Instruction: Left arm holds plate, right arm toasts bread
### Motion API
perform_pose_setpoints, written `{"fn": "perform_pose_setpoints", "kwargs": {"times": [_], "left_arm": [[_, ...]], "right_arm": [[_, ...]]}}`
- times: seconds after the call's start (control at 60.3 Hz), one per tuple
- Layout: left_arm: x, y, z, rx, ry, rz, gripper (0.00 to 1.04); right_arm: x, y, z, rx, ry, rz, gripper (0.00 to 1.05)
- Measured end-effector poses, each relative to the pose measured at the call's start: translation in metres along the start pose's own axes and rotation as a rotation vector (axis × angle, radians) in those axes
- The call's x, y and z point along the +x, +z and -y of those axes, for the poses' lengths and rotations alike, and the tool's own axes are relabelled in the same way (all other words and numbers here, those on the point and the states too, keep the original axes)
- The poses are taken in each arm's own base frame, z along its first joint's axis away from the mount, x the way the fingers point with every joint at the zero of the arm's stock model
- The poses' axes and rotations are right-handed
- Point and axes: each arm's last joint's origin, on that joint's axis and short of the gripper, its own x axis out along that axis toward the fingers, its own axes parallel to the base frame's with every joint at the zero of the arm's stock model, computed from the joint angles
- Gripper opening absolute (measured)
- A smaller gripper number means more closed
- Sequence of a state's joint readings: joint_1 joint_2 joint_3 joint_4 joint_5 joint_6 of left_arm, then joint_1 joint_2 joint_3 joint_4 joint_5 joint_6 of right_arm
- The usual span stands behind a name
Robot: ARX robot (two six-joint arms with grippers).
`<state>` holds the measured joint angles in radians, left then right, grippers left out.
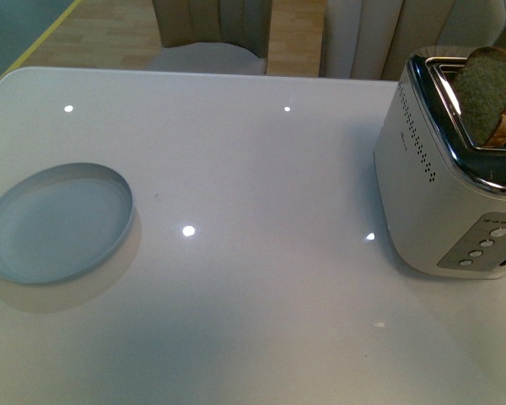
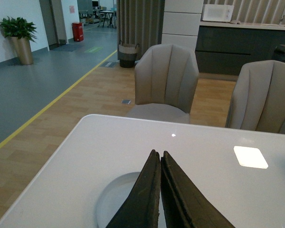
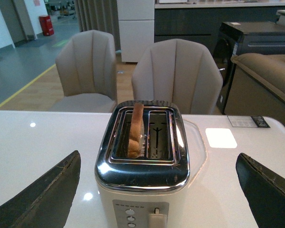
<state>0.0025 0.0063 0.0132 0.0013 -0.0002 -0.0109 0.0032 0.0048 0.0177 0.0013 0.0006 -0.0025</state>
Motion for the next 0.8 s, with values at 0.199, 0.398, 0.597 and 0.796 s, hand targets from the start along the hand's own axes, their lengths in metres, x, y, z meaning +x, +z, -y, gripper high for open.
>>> {"fn": "perform_pose_setpoints", "kwargs": {"times": [0.199, 0.398, 0.597, 0.796], "left_arm": [[0.0000, 0.0000, 0.0000, 0.000, 0.000, 0.000, 0.56], [0.0000, 0.0000, 0.0000, 0.000, 0.000, 0.000, 0.93], [0.0000, 0.0000, 0.0000, 0.002, 0.000, 0.000, 0.98], [0.0000, 0.0000, 0.0000, 0.002, 0.000, 0.000, 0.98]], "right_arm": [[0.0000, 0.0000, 0.0000, 0.000, 0.000, 0.000, 0.96], [0.0000, 0.0000, 0.0000, 0.000, 0.000, 0.000, 0.96], [0.0000, 0.0000, 0.0000, 0.000, 0.000, 0.000, 0.96], [0.0000, 0.0000, 0.0000, 0.000, 0.000, 0.000, 0.96]]}}
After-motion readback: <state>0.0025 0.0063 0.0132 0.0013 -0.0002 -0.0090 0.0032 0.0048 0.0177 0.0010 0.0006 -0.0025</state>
